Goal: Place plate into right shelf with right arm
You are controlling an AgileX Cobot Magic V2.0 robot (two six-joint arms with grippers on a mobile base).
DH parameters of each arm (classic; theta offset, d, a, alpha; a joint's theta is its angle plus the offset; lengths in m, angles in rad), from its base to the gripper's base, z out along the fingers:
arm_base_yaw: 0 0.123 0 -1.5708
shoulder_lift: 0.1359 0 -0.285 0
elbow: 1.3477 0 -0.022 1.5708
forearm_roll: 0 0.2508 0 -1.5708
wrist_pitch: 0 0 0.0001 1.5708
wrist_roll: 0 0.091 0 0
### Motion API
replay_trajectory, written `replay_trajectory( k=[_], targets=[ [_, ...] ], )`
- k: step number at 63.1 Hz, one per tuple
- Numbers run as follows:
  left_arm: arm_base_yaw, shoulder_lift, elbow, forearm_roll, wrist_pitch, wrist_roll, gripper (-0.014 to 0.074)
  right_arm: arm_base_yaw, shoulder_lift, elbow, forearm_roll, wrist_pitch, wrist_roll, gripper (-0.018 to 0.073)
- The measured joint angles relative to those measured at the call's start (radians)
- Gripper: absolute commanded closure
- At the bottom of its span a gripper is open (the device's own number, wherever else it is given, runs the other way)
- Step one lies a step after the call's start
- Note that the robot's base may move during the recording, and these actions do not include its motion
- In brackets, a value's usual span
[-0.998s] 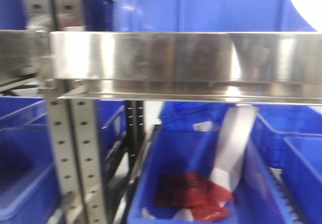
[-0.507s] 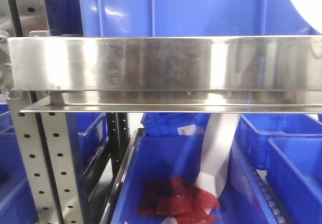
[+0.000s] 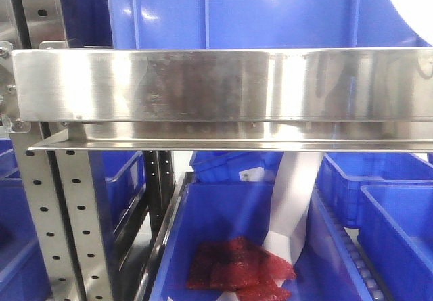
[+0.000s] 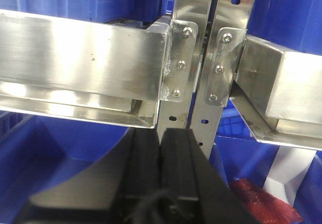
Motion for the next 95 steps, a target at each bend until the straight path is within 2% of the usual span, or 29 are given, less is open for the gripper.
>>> replay_trajectory(
  k=[67,83,95],
  targets=[
    [0.000,0.000,0.000,0.000,0.000,0.000,0.0724,0.000,0.000,-0.007,0.022,0.006,0.000,0.0505],
    [0.000,0.000,0.000,0.000,0.000,0.000,0.0724,0.000,0.050,-0.210,0.026,0.120,0.000,0.0505],
    [0.000,0.000,0.000,0.000,0.000,0.000,0.0724,0.000,0.197,-0.423,0.027,0.216,0.000,0.0505]
  ],
)
